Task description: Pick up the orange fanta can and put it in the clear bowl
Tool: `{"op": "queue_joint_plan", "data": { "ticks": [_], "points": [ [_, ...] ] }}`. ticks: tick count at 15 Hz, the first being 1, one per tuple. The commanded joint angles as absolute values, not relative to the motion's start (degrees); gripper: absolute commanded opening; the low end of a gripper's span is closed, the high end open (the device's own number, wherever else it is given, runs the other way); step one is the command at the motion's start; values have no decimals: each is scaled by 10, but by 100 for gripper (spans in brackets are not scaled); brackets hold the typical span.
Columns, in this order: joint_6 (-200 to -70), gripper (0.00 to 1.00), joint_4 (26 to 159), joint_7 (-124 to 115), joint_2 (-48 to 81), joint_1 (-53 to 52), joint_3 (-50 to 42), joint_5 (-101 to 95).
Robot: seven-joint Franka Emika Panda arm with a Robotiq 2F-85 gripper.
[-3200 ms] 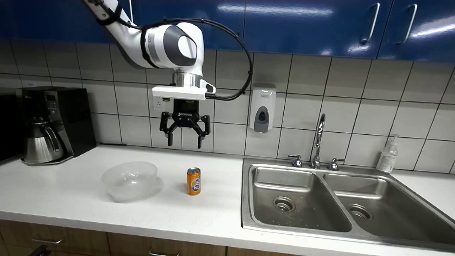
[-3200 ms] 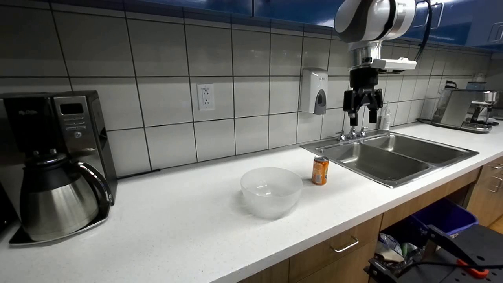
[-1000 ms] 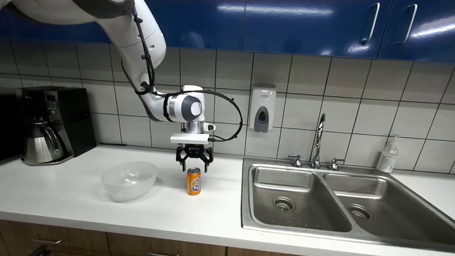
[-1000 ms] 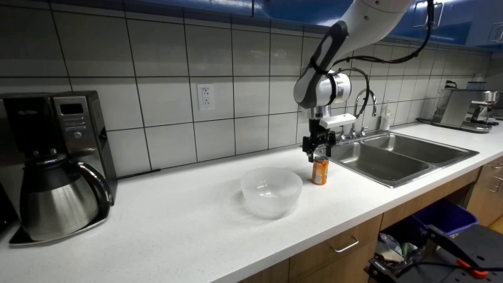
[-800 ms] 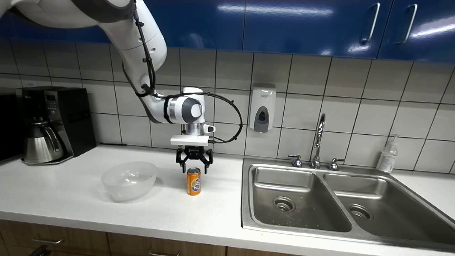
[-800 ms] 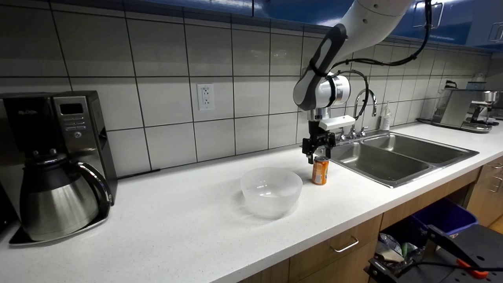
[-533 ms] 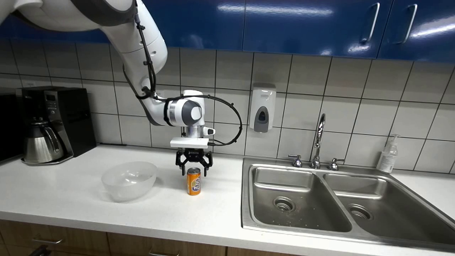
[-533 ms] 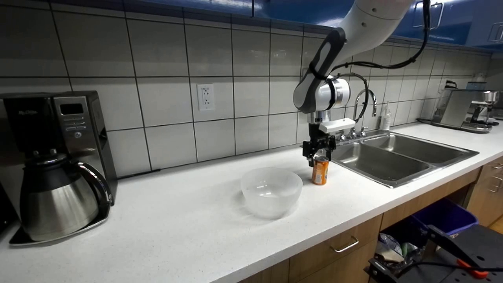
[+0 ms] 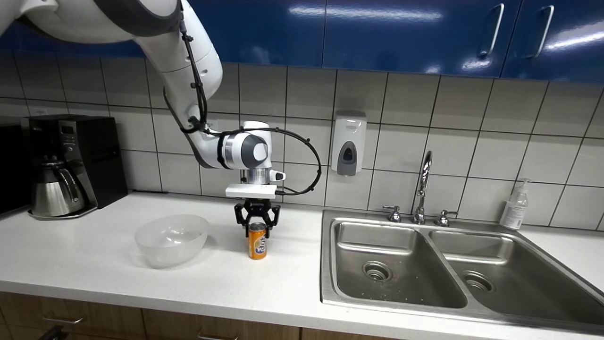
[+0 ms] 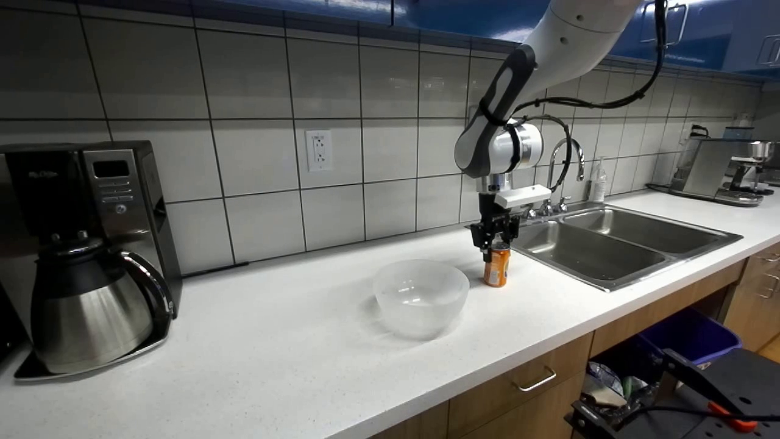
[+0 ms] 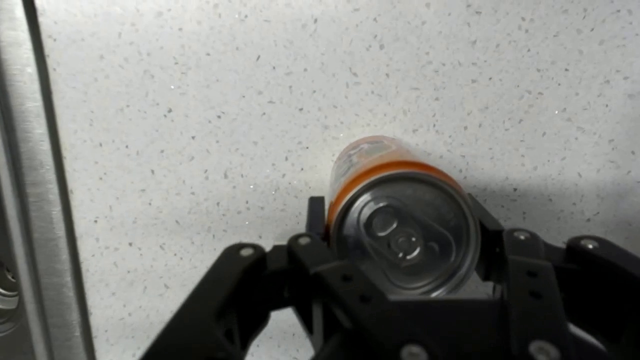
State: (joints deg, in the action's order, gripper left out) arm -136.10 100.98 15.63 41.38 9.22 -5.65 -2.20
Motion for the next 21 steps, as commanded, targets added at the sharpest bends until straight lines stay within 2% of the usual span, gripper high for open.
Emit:
{"op": "queue_joint_plan", "data": {
  "ticks": [1,4,16,21],
  "points": [
    [-1358,38,1002,141,415,102,-48,-22],
    [-1353,38,1005,138,410,103,-49,-21],
    [-1345,38,1177,165,177,120,-44,18],
    [-1342,38,1225,165,126,102,-32,25]
  ]
}}
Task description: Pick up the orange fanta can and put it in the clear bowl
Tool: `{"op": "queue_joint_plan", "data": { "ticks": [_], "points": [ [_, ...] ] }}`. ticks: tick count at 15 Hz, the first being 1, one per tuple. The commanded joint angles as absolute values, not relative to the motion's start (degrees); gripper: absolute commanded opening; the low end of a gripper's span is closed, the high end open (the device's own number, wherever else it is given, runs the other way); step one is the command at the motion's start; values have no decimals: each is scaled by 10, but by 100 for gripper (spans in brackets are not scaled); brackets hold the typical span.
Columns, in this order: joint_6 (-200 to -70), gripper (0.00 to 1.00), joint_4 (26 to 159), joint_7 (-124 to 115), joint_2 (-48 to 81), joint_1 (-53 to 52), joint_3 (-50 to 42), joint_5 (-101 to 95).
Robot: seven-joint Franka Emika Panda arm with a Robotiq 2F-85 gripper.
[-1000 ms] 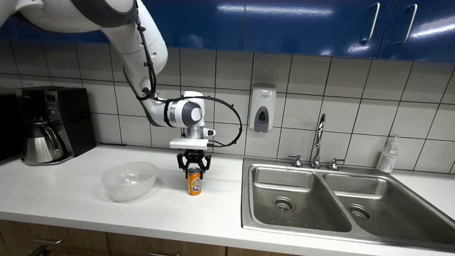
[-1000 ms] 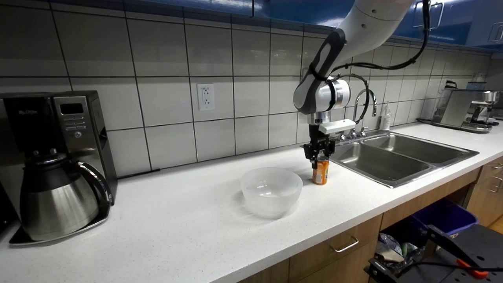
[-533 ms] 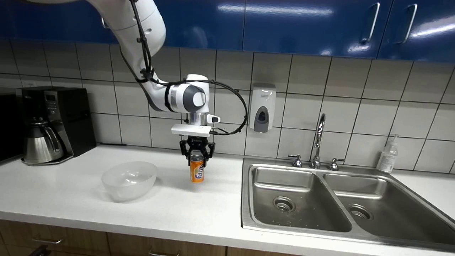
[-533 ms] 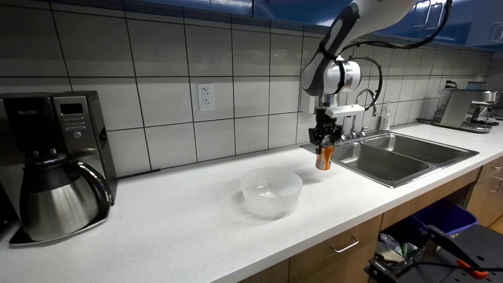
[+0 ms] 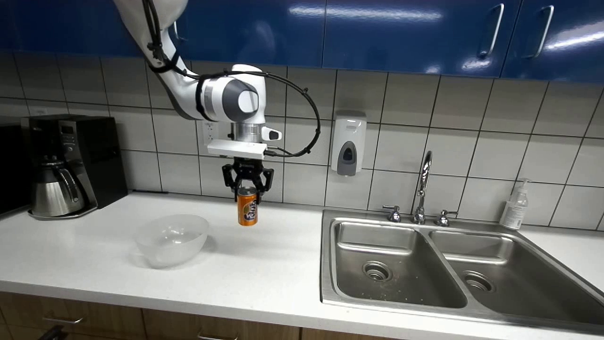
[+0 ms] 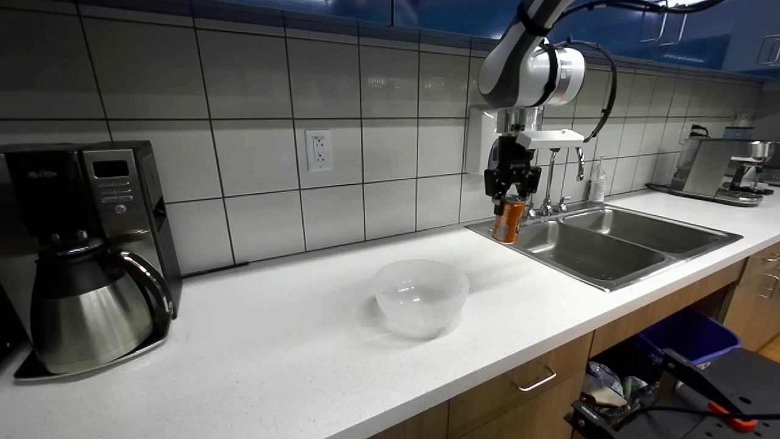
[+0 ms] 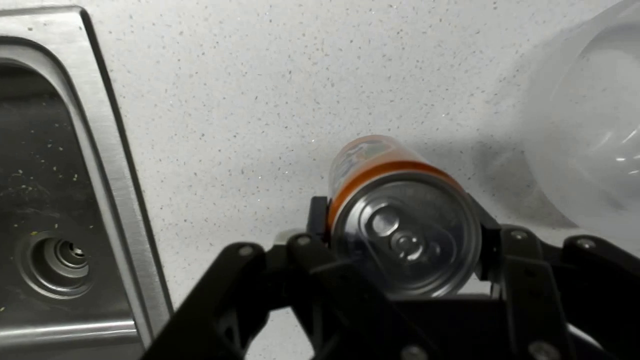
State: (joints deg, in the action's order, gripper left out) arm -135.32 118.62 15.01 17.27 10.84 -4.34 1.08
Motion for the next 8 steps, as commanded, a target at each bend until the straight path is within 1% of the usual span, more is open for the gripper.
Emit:
{"op": "queue_joint_plan", "data": {
  "ticks": [1,8],
  "points": [
    [-1341,38,1230,163,123,96,-29,25],
    [-1339,38,1234,163,130,50,0,14]
  ]
}}
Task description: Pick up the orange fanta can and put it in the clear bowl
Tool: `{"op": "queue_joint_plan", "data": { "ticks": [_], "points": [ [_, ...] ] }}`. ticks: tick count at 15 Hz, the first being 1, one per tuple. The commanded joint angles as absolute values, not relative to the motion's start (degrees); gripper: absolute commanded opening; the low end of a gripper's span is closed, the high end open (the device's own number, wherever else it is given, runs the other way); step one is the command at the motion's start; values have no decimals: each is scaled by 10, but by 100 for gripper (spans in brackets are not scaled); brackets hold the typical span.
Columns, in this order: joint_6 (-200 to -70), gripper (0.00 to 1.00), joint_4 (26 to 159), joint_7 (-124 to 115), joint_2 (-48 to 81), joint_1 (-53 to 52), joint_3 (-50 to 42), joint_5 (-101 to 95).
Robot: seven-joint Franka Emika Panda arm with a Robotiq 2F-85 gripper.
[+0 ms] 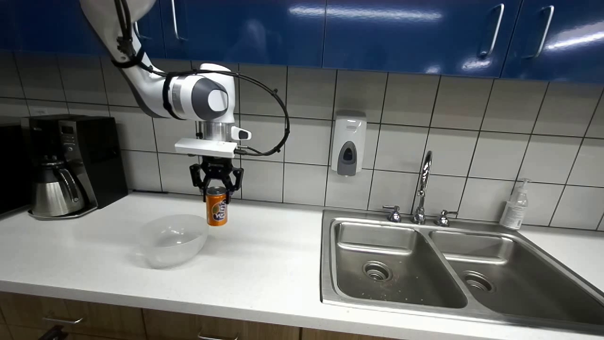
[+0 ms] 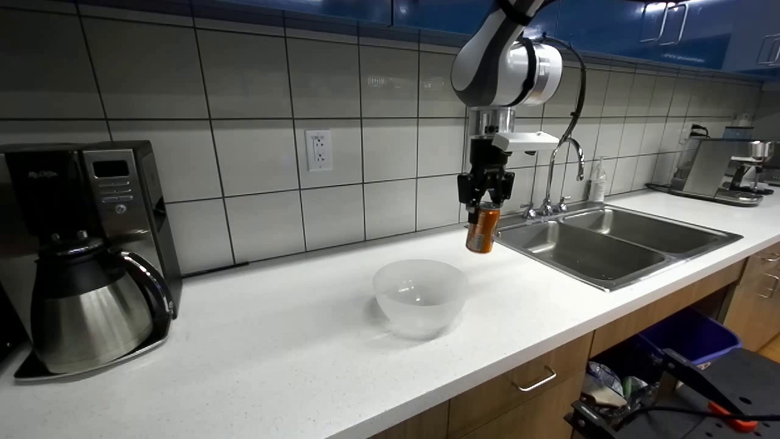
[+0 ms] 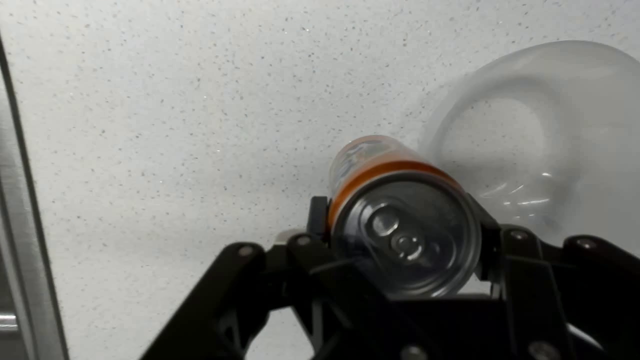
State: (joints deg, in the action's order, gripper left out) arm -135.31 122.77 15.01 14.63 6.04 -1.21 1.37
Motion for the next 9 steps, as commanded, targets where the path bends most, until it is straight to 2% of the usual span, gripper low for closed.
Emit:
{"op": "queue_joint_plan", "data": {
  "ticks": [1,9],
  "points": [
    [-1340,38,1233,164,132,44,4,13],
    [-1366,38,1230,170,174,6,26,-10]
  ]
}}
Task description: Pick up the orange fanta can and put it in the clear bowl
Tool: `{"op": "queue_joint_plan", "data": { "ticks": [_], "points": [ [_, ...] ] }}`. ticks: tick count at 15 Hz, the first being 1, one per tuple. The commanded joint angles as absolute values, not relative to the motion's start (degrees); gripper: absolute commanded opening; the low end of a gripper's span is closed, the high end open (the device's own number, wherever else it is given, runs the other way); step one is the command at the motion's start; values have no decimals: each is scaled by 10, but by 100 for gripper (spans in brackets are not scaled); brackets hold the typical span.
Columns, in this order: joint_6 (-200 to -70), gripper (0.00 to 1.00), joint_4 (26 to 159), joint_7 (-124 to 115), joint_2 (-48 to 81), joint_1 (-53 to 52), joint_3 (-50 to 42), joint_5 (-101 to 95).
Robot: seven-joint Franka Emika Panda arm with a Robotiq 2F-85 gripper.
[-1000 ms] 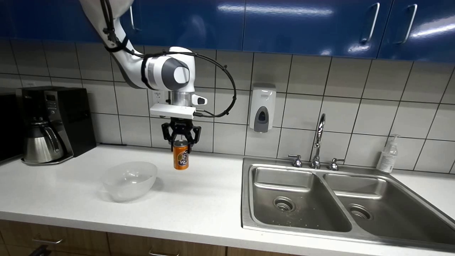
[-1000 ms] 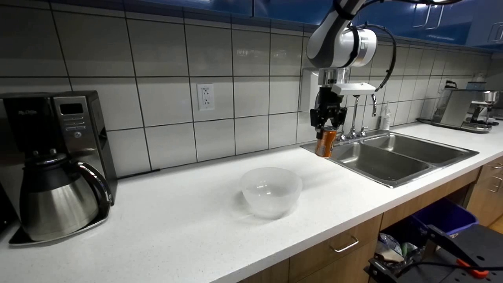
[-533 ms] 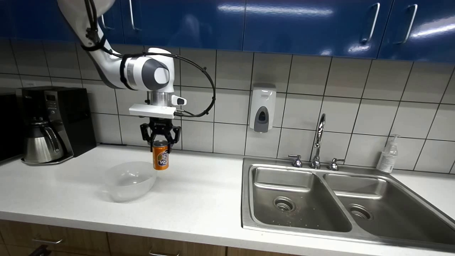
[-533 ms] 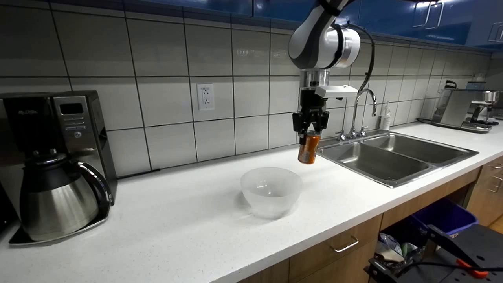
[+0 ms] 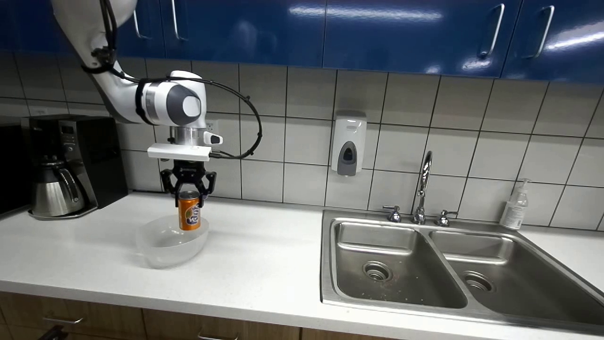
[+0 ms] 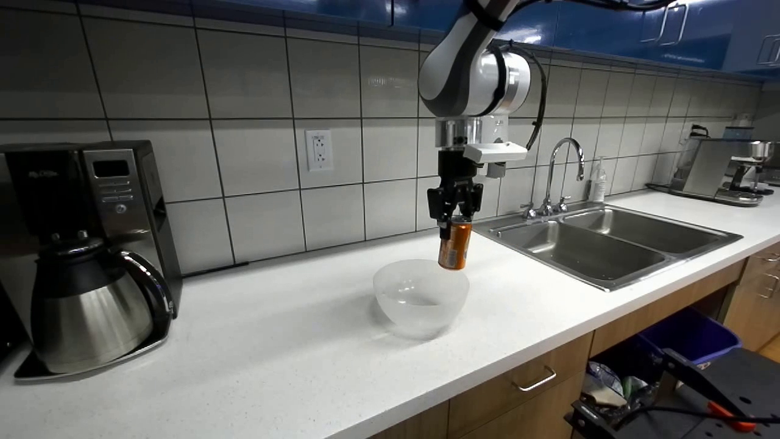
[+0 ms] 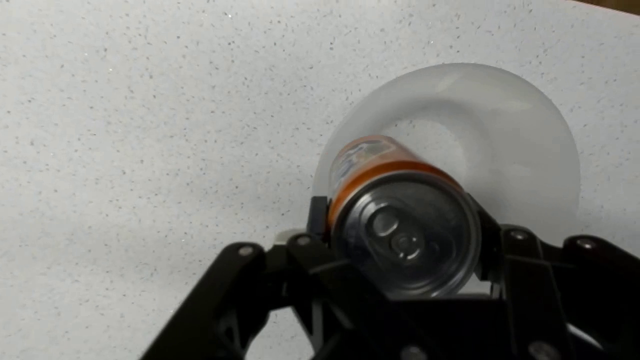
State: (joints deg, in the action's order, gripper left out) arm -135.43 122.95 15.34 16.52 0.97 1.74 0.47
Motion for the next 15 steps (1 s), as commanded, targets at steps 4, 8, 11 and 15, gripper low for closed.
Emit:
{"op": "queue_joint_plan", "data": {
  "ticks": [4,8,11,15],
  "points": [
    [-1396,38,1228,185,205,-3,36,-24],
    [-1428,38,1232,204,231,-3,47,-33],
    [-1449,38,1231,214,251,-3,51,-43],
    [-1464,38,1233,224,261,-1,56,-54]
  ]
}}
